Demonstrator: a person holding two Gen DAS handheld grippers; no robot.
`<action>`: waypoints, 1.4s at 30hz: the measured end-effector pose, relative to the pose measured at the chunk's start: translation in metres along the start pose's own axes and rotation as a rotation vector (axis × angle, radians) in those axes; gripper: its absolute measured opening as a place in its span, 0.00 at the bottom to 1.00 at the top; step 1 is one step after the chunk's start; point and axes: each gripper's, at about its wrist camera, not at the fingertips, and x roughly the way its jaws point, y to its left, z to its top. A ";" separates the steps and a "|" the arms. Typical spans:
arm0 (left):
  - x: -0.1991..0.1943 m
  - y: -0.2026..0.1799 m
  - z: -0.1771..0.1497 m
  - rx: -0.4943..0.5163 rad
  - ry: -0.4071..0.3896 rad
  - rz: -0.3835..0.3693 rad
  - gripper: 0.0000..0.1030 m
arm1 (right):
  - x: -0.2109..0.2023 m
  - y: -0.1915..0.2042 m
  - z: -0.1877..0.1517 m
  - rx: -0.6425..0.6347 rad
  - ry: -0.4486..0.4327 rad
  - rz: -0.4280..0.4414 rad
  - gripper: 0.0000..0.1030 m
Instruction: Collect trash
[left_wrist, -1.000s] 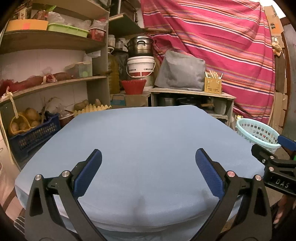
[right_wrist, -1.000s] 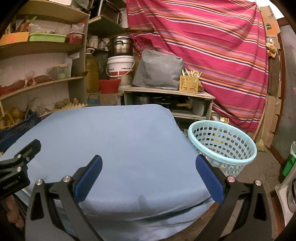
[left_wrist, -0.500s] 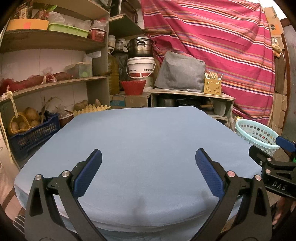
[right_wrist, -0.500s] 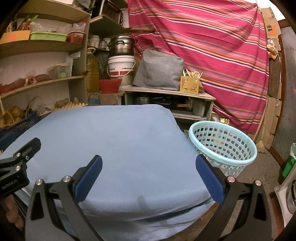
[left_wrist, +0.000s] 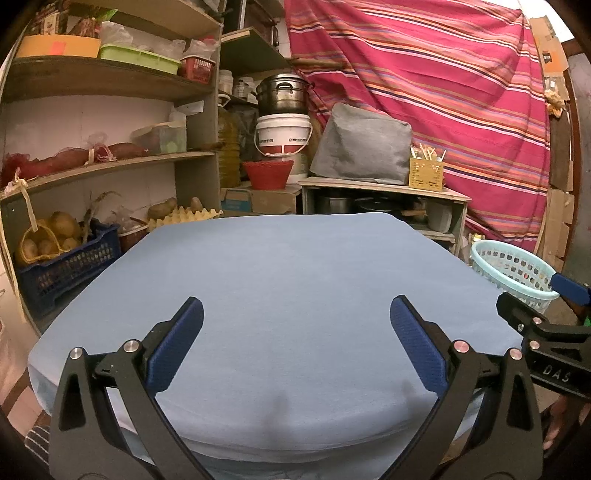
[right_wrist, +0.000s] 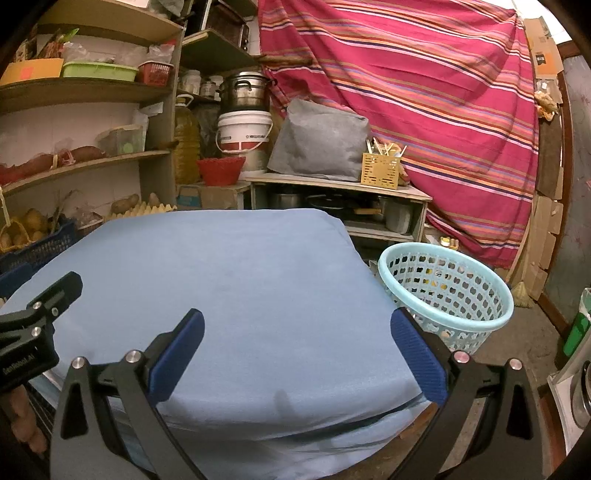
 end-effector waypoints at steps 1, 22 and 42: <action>0.000 0.000 0.000 -0.002 0.000 0.002 0.95 | 0.000 0.000 0.000 0.001 0.000 0.000 0.96; 0.000 0.001 -0.002 -0.024 0.000 0.010 0.95 | 0.007 -0.008 -0.002 -0.012 0.005 0.002 0.96; -0.002 -0.003 -0.005 -0.014 -0.003 0.022 0.95 | 0.007 -0.008 -0.003 -0.016 0.004 0.002 0.96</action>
